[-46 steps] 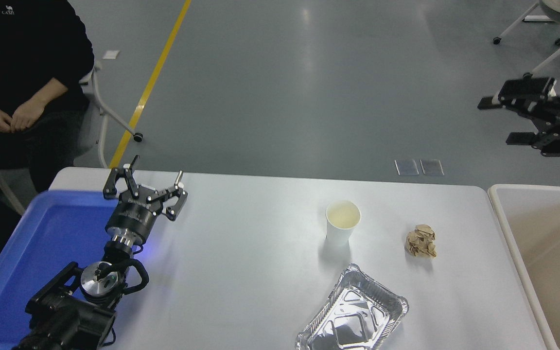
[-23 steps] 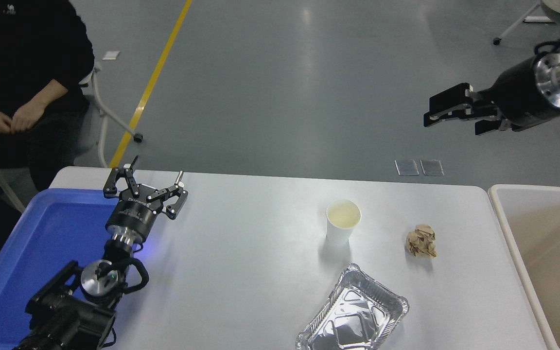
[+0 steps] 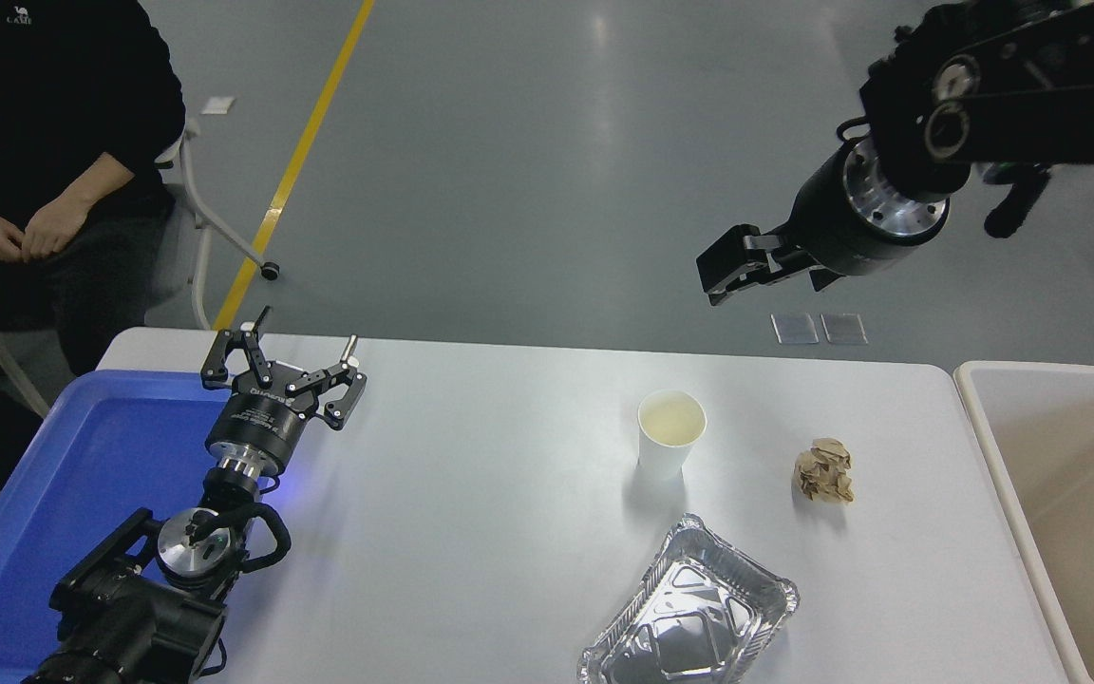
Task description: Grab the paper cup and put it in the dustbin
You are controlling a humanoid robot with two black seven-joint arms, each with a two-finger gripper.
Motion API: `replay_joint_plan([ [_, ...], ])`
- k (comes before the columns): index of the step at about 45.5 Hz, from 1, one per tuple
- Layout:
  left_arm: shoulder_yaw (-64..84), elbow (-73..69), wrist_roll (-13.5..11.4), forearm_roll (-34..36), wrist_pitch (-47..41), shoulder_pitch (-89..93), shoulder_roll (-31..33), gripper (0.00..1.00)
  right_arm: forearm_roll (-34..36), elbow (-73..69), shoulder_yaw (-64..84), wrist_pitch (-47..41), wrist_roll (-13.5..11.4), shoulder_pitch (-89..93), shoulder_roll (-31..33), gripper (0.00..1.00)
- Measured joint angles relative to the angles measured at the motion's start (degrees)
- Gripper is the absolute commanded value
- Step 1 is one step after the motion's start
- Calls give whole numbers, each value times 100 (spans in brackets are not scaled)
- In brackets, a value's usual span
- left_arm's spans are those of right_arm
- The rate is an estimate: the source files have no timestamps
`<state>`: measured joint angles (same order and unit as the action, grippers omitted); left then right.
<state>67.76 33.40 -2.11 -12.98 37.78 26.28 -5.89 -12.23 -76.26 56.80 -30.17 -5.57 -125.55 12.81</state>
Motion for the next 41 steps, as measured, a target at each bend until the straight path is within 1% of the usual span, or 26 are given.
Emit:
replay_joint_plan([
  [13,0,0,0,2,0,0,0,99,-10,986,-228,-59,-12,844,-450,100],
  [25,0,0,0,2,0,0,0,99,-44,1863,-384,-76,-14,1793,-999,100],
  [33,0,0,0,5,0,0,0,99,-96,2388,-460,-65,-14,2419,-1146,100],
  [41,0,0,0,6,0,0,0,99,-307,2858,-518,-55,-14,2984,-1210,100],
])
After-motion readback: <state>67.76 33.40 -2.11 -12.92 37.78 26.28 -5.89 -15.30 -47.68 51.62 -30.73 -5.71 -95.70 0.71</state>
